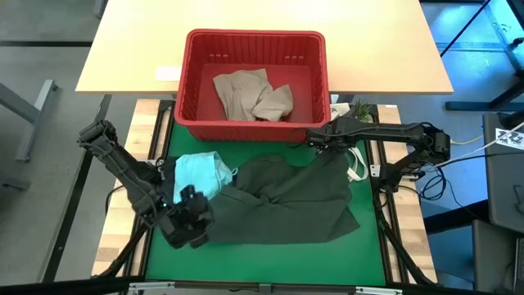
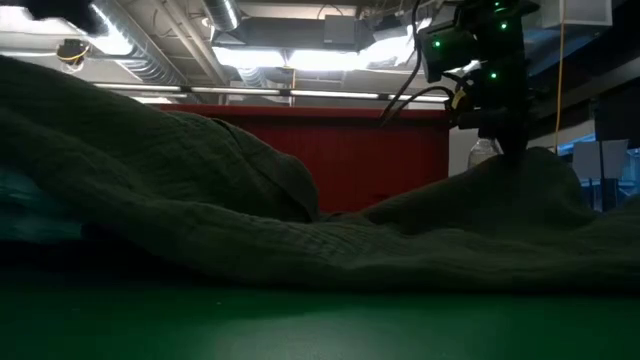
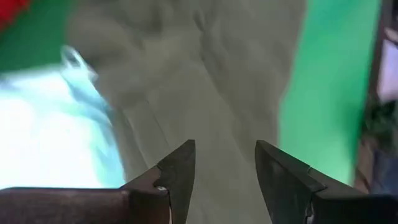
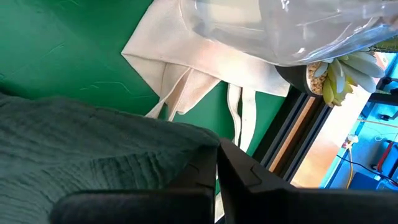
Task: Fold Laundry from Bin
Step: Fold the green polo shirt from the red laundry bin
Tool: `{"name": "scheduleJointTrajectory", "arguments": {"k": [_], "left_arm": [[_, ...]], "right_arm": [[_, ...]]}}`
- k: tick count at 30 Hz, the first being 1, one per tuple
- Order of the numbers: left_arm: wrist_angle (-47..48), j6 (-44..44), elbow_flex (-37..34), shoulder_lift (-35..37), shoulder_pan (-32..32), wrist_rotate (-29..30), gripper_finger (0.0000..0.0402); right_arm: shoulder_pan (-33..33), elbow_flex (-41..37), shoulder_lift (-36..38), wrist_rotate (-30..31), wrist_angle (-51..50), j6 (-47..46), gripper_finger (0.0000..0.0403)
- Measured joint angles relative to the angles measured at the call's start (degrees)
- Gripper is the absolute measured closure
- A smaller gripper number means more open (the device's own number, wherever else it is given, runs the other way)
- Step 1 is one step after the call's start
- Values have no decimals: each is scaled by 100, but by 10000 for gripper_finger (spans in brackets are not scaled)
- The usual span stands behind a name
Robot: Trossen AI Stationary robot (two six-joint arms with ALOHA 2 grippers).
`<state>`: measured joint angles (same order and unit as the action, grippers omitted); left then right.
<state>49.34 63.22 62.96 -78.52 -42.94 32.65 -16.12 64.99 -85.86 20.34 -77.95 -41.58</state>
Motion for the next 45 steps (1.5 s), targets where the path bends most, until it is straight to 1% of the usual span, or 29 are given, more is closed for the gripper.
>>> {"name": "scheduleJointTrajectory", "arguments": {"k": [2, 8, 10, 14, 18, 23, 27, 32, 37, 41, 45], "left_arm": [[-124, -240, 0, 0, 304, 122, 247], [-763, -1315, 0, 0, 1412, -12, 254], [-969, -1629, 0, 0, 1785, -164, 254], [-1355, -2152, 0, -81, 2515, -684, 254], [-1684, -2563, 0, -367, 3004, -738, 254], [-2031, -2797, 0, -933, 3428, -891, 254], [-2468, -2957, 0, -1453, 3744, -1127, 254], [-2882, -3075, 0, -1995, 4155, -1139, 254], [-3109, -3075, 0, -2415, 4462, -1148, 254], [-3204, -3076, 0, -2696, 4616, -1426, 254], [-3272, -3076, 0, -2846, 4700, -1343, 254]], "right_arm": [[0, 0, 0, -2, 0, 0, 397], [0, 0, 0, -2, 0, 0, 397], [0, 0, 0, -4, 0, 0, 397], [0, 0, 1, -4, 0, 0, 397], [0, 0, 2, -5, 0, 0, 397], [2, 0, 2, -9, 0, -2, 397], [2, 0, 2, -9, 2, -2, 397], [2, 0, 2, -7, 7, -2, 397], [2, 0, 2, -7, 7, -2, 397], [2, 0, 2, -7, 9, -2, 397], [2, 0, 2, -7, 9, -2, 397]]}}
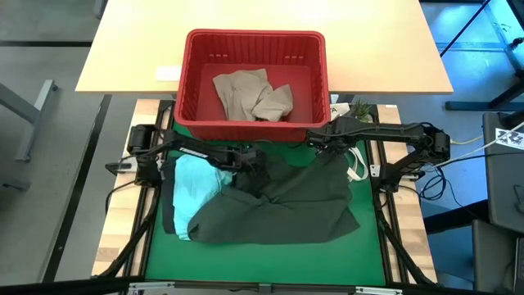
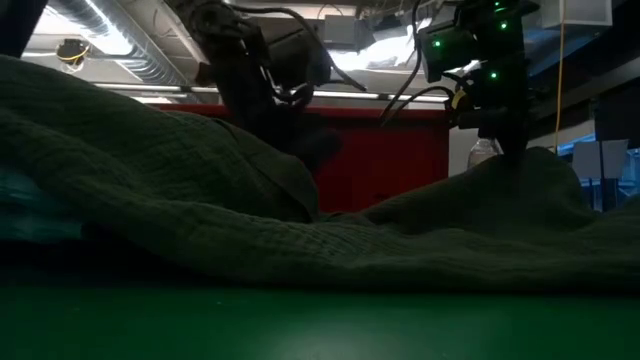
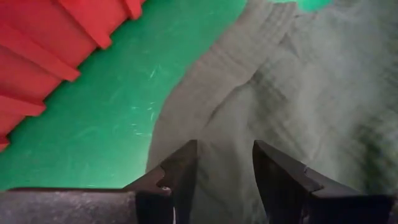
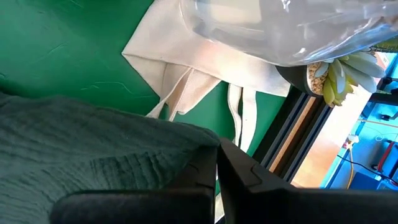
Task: Fold Laundry from Bin
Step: Fold the green polo shirt from the red laundry bin
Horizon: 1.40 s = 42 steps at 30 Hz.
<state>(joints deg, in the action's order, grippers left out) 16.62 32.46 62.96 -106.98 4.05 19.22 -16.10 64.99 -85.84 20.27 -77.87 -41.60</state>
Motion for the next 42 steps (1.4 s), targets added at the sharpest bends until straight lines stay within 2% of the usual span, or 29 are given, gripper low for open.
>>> {"name": "scheduleJointTrajectory", "arguments": {"k": [11, 14, 18, 20, 27, 32, 37, 42], "left_arm": [[-24, -4, 17, -409, 172, -24, 262], [-22, -97, 22, -429, 164, 26, 291], [42, -267, 13, -389, 135, 250, 369], [95, -435, 7, -337, 109, 364, 392], [650, -435, -11, 112, -110, 1192, 398], [1560, 12, -9, 443, -296, 1748, 399], [2462, 596, -4, 573, -415, 1969, 400], [2471, 686, 0, 581, -407, 2034, 401]], "right_arm": [[0, 0, 0, 4, 2, 9, 397], [0, 0, 0, 4, 0, 11, 397], [0, 0, 0, 9, -6, 37, 397], [0, 0, 0, 15, -12, 116, 397], [-2, 0, 0, 70, -17, 133, 397], [-1, 0, 1, 68, -22, 128, 397], [-2, 0, 2, 77, 6, 109, 397], [0, -2, 7, 380, 223, 92, 397]]}}
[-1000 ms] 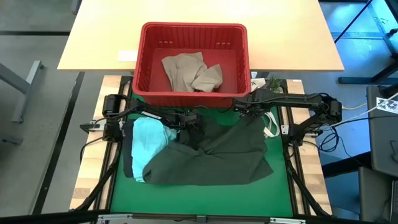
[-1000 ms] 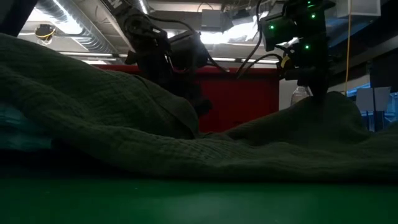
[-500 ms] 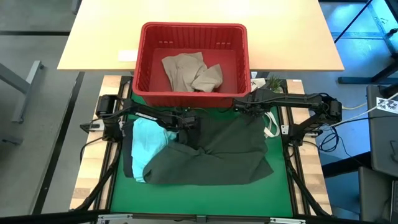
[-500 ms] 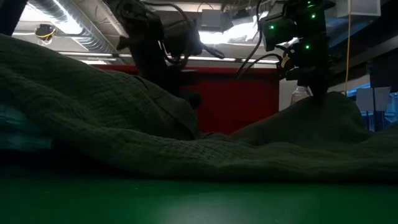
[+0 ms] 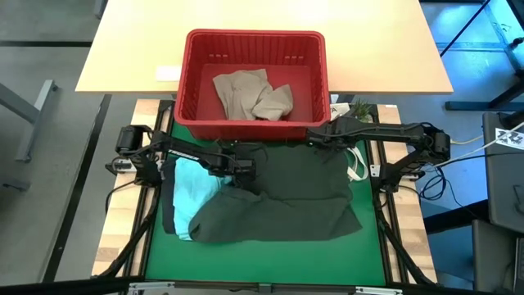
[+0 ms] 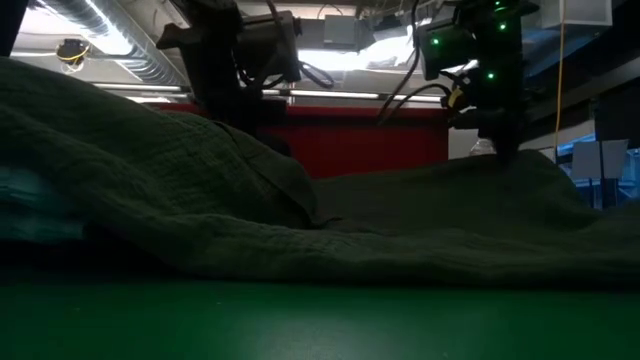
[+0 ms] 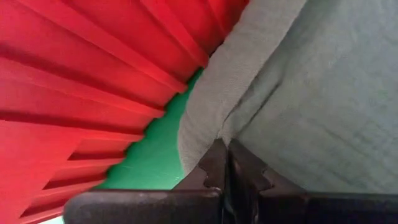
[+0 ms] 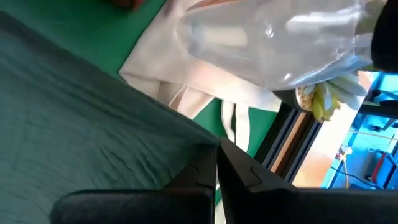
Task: Fold Laundry from Bin
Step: Fold the green polo shirt from the red laundry bin
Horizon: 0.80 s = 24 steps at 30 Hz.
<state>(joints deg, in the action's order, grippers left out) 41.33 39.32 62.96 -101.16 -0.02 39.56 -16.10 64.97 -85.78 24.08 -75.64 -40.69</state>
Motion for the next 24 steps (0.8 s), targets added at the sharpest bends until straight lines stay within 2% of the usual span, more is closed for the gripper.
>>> {"name": "scheduleJointTrajectory", "arguments": {"k": [16, 19, 24], "left_arm": [[-86, -42, 0, 0, 25, -1, 401], [-86, -42, 0, 0, 25, 1, 401], [-86, -42, 0, 0, 25, 1, 400]], "right_arm": [[-2, -4, 0, -267, 61, 68, 393], [-3, -4, 0, -251, 63, 68, 370], [-4, -2, 0, -76, 56, 45, 308]]}}
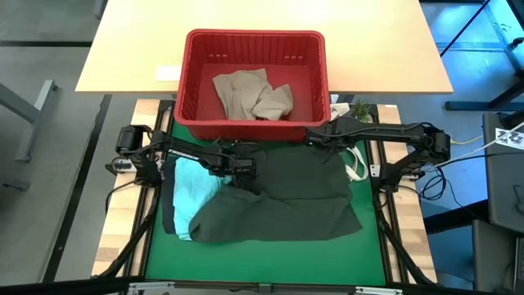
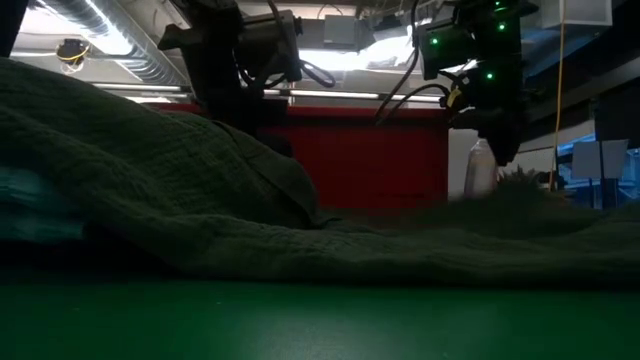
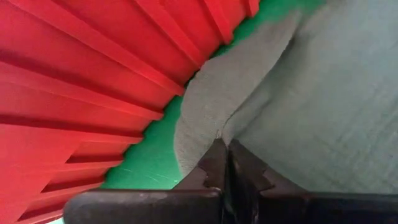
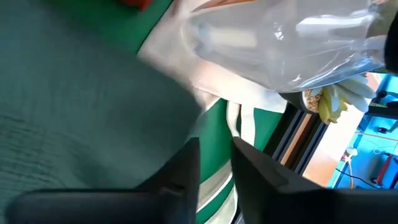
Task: Fold Laundry from Bin
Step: Fold the green polo shirt from the red laundry bin
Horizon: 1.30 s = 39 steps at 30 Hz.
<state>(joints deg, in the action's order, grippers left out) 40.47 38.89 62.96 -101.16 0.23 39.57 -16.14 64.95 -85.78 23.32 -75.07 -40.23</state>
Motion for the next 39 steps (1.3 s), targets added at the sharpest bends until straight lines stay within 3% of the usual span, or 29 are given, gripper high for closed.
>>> {"name": "scheduleJointTrajectory", "arguments": {"k": [5, 10, 26, 39], "left_arm": [[0, -2, 0, 0, 2, 0, 381], [-2, -89, 0, 0, 2, 40, 360], [62, -820, 112, 190, 318, -780, 250], [1004, -1387, 1421, 195, 213, -750, 243]], "right_arm": [[0, -1, 0, 7, -4, 0, 256], [0, 0, -2, 7, -53, 21, 233], [0, 4, 7, -84, -768, 517, 241], [124, 4, 743, -92, -793, 1096, 242]]}}
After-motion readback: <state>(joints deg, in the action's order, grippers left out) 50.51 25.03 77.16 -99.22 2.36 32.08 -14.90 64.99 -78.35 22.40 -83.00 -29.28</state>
